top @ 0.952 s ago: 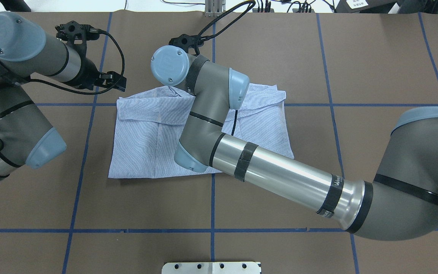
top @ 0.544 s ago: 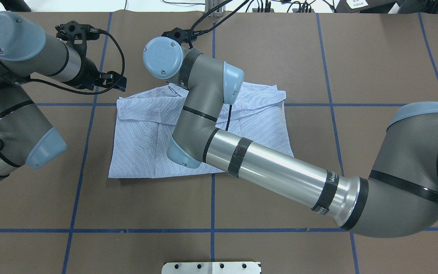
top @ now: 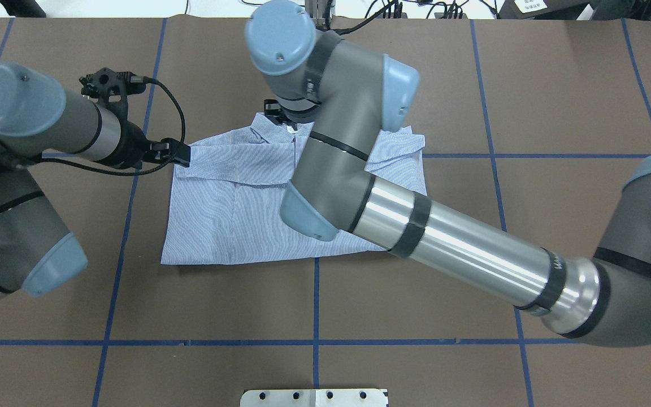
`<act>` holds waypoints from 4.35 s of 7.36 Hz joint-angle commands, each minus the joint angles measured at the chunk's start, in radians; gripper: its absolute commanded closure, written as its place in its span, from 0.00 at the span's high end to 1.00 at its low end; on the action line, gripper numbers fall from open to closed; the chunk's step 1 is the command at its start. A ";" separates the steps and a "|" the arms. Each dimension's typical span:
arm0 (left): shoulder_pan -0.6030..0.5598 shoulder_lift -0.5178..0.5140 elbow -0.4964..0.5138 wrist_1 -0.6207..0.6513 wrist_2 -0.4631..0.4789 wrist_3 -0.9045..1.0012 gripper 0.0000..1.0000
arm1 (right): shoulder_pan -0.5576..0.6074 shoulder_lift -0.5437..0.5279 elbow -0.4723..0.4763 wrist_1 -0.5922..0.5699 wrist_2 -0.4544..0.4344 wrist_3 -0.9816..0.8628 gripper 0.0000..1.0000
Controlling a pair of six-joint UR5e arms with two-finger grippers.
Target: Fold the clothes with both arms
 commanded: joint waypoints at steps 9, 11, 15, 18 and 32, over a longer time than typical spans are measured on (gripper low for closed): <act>0.250 0.161 -0.029 -0.119 0.072 -0.106 0.99 | 0.126 -0.464 0.455 -0.008 0.093 -0.249 1.00; 0.261 0.151 -0.016 -0.119 0.072 -0.106 0.96 | 0.126 -0.464 0.455 -0.008 0.093 -0.249 1.00; 0.271 0.116 0.030 -0.119 0.071 -0.105 0.79 | 0.123 -0.464 0.453 -0.008 0.092 -0.247 1.00; 0.270 0.118 0.020 -0.116 0.071 -0.112 0.00 | 0.123 -0.464 0.451 -0.008 0.092 -0.247 1.00; 0.222 0.085 0.014 0.015 0.071 -0.066 0.67 | 0.107 -0.461 0.459 -0.006 0.092 -0.204 1.00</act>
